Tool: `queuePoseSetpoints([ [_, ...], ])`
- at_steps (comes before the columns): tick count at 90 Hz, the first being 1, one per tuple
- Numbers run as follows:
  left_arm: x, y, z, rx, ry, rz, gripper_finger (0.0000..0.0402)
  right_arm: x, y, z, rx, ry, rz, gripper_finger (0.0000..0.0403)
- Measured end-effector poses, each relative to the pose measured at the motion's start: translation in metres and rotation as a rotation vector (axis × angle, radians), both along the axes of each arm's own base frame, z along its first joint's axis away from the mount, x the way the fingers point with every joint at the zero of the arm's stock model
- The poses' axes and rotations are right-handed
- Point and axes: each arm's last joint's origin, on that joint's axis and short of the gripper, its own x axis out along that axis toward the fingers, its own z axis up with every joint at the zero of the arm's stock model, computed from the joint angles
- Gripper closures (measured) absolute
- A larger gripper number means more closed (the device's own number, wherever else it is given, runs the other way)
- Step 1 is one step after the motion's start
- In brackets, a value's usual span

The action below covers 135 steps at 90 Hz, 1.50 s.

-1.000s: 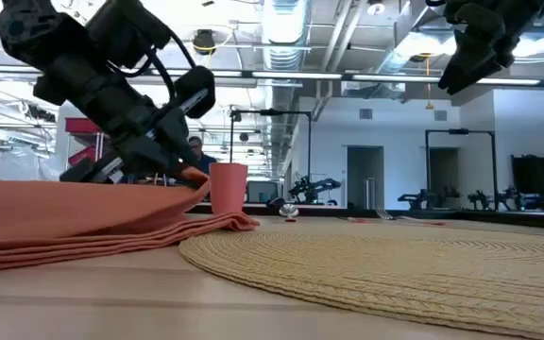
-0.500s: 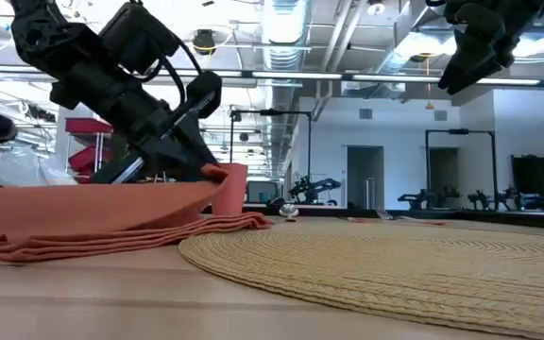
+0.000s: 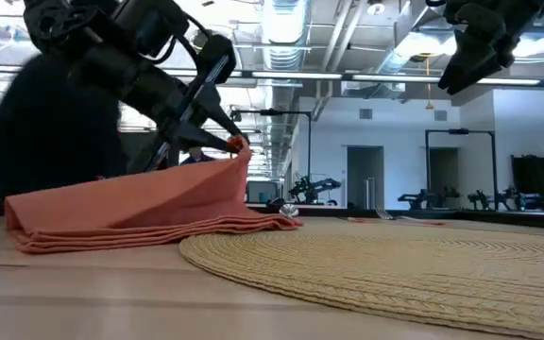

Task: Set table place
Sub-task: Fold the orange table napkin

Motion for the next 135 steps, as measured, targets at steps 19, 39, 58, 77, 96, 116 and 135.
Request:
queuePoseSetpoints([
  [19,-0.003,-0.004,-0.004,0.034,0.049,-0.036,0.0339,0.000,0.000,0.000,0.012,-0.001,0.009,0.0170],
  [39,-0.015,-0.004,-0.020,0.090,0.261,-0.104,0.0337,0.000,0.000,0.000,0.012,-0.001,0.009,0.0170],
  [58,-0.027,0.007,-0.030,0.242,0.436,-0.092,0.0337,0.000,0.000,0.000,0.012,-0.001,0.009,0.0170],
  [77,-0.021,0.013,-0.025,0.410,0.342,-0.339,0.0337,0.000,0.000,0.000,0.012,-0.001,0.009,0.0170],
  [96,-0.024,0.013,-0.028,0.512,0.355,-0.511,0.0337,0.000,0.001,0.000,0.020,-0.003,0.012,0.0170],
  [116,-0.024,0.018,-0.028,0.565,0.364,-0.514,0.0337,0.001,0.001,0.000,0.036,-0.006,0.020,0.0170],
  [135,-0.027,0.018,-0.030,0.587,0.402,-0.546,0.0337,0.001,0.001,0.000,0.037,-0.007,0.020,0.0170],
])
